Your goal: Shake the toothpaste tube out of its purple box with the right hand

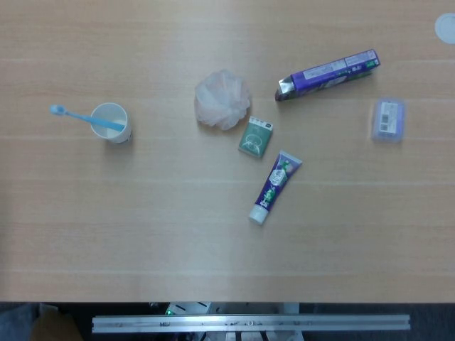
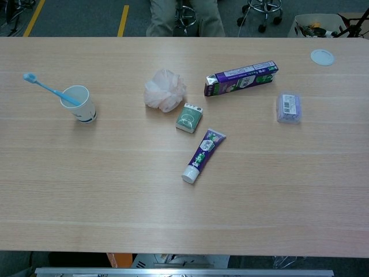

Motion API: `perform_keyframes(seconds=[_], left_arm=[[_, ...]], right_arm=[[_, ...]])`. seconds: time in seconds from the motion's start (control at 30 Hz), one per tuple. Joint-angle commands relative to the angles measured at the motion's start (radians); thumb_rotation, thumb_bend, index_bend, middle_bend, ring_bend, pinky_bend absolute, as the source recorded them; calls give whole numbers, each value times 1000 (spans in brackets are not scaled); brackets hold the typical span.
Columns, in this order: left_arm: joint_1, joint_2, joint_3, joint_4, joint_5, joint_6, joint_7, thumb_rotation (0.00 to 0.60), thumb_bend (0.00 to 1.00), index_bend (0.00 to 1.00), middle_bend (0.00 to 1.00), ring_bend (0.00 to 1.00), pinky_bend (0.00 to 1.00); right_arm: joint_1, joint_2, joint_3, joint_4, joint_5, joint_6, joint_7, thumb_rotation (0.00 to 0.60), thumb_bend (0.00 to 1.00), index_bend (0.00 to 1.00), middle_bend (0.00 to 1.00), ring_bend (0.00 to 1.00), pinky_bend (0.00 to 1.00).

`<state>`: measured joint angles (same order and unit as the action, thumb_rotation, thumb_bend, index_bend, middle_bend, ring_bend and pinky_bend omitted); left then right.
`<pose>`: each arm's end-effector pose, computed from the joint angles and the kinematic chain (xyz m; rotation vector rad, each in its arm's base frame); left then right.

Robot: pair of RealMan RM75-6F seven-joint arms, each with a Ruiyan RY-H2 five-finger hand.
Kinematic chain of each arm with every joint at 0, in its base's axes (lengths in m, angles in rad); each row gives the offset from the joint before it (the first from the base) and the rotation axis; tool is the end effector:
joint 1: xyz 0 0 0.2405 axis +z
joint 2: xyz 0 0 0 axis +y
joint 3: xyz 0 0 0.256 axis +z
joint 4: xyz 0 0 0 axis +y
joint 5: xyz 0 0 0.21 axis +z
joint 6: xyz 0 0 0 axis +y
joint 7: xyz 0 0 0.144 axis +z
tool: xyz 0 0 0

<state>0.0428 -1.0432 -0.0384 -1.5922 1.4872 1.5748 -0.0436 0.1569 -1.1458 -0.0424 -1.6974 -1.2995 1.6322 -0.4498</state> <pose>-0.3366 0.1372 0.1969 -1.2755 -0.8787 -0.8145 -0.3072 -0.1799 0.1599 1.3409 -0.6669 0.5831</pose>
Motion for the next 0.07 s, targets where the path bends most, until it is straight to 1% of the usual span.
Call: perform_keyframes(seconds=[0.03,0.07], left_arm=[[0,-1,0,0,-3,-1,4,600,257,146,154,158,189],[-1,-2,0,0,-3,-2,6,600,257,146,154,158,189]], right_arm=[[-10,-3,5,-1,-16,3,-4,600,194,183,274,160,228],[-13,-4,6,-1,-19,2,-4,600,194,183,274,160,228]])
